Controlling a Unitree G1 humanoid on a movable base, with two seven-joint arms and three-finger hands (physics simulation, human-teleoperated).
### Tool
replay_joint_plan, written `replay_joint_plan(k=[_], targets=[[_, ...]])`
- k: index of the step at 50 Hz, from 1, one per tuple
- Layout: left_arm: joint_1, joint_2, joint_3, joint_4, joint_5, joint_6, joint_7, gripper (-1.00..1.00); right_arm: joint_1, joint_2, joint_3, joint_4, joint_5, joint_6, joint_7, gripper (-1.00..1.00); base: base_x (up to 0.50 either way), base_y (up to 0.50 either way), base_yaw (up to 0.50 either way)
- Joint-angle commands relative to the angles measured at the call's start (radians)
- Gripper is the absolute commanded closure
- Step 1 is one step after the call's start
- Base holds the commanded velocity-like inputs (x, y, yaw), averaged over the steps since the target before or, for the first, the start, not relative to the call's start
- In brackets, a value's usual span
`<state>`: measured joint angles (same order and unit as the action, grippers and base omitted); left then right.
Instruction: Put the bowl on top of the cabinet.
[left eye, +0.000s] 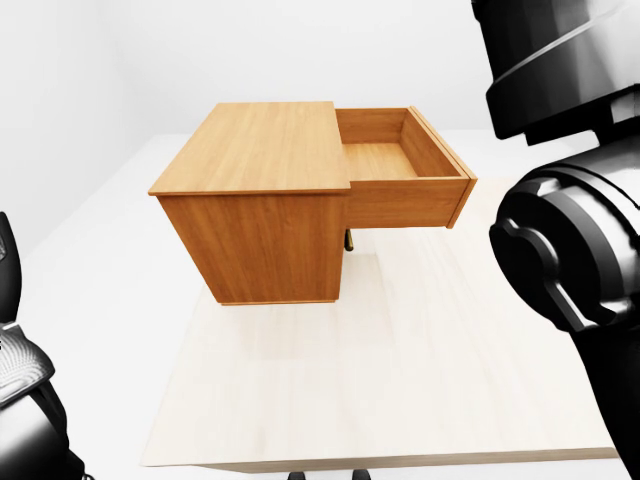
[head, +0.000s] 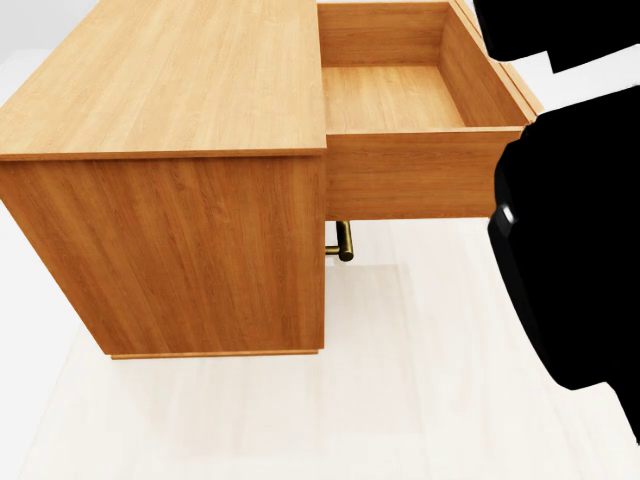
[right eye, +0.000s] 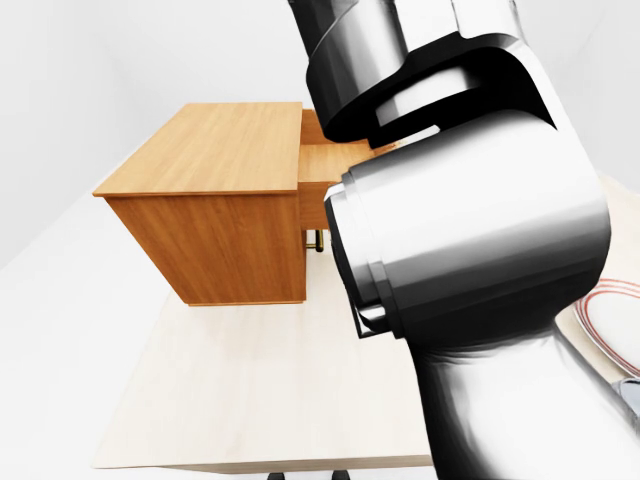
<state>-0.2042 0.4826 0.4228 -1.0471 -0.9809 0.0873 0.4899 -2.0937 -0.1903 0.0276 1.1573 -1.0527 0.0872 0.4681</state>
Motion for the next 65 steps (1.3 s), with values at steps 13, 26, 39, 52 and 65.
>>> replay_joint_plan(k=[13, 26, 39, 52, 65], targets=[[-0.004, -0.009, -0.006, 0.0, 0.014, 0.0, -0.013, -1.0, -0.001, 0.094, 0.017, -0.026, 0.012, 0.0, -0.052, 0.97, 0.0, 0.0, 0.0], [-0.005, 0.002, -0.008, 0.0, -0.005, 0.0, 0.001, -1.0, -0.001, 0.106, 0.01, -0.034, 0.034, 0.0, -0.053, 0.96, 0.0, 0.0, 0.0], [0.001, 0.01, -0.011, 0.0, -0.015, 0.0, 0.007, -1.0, 0.034, 0.094, 0.024, -0.118, 0.029, 0.0, 0.009, 0.98, 0.0, 0.0, 0.0], [0.002, 0.012, -0.011, 0.0, -0.016, 0.0, 0.009, -1.0, 0.036, 0.095, 0.019, -0.122, 0.022, 0.0, 0.012, 0.99, 0.0, 0.0, 0.0], [0.004, 0.009, -0.009, 0.0, -0.008, 0.0, 0.006, -1.0, 0.041, 0.089, 0.01, 0.094, 0.042, 0.0, -0.124, 0.97, 0.0, 0.0, 0.0]])
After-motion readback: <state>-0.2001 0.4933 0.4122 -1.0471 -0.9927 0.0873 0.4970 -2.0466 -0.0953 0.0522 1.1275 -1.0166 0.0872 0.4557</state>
